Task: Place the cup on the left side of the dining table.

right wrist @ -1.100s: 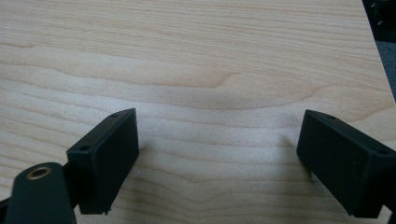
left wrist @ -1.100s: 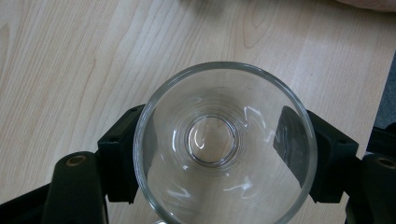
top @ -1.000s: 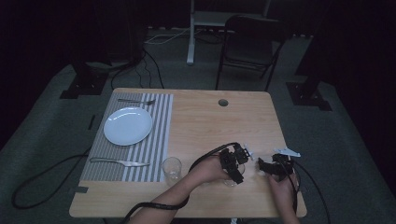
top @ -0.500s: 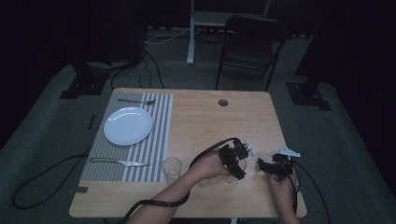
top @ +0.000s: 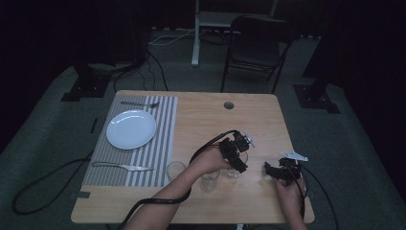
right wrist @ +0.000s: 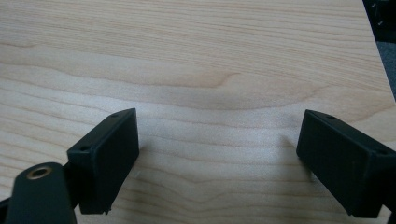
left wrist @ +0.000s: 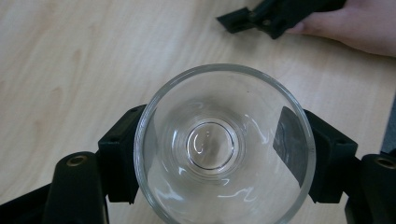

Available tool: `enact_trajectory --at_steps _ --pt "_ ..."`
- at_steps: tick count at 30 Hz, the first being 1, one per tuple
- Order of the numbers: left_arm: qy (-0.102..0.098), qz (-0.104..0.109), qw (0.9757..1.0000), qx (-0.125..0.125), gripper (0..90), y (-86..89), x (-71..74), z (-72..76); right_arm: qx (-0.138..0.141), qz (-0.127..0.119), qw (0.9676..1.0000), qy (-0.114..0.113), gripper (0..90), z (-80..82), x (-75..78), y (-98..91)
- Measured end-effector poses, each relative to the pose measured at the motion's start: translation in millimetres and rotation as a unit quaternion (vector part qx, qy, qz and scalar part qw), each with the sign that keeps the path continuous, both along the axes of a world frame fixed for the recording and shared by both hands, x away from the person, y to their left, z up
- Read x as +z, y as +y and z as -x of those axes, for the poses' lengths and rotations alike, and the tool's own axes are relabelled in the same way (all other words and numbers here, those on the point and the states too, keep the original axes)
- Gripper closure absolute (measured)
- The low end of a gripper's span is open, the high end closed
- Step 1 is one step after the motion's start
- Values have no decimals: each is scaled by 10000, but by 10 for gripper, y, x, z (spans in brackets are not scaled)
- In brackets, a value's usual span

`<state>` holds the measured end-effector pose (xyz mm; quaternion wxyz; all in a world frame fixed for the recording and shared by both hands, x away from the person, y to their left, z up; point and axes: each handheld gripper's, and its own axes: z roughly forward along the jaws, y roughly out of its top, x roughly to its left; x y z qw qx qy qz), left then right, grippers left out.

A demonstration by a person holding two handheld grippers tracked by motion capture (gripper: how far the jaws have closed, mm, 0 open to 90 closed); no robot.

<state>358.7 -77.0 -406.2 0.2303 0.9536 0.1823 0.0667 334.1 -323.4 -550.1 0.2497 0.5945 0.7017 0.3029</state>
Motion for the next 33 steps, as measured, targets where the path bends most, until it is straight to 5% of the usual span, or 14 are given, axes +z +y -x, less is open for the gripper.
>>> enact_trajectory --at_steps 16,33 --pt "-108 94 9970 767 285 562 115 -256 -7 -6 10000 0 126 1 0 2" --pt "-128 138 9877 1555 285 1274 120 -406 -9 -6 10000 -1 126 1 -1 2"
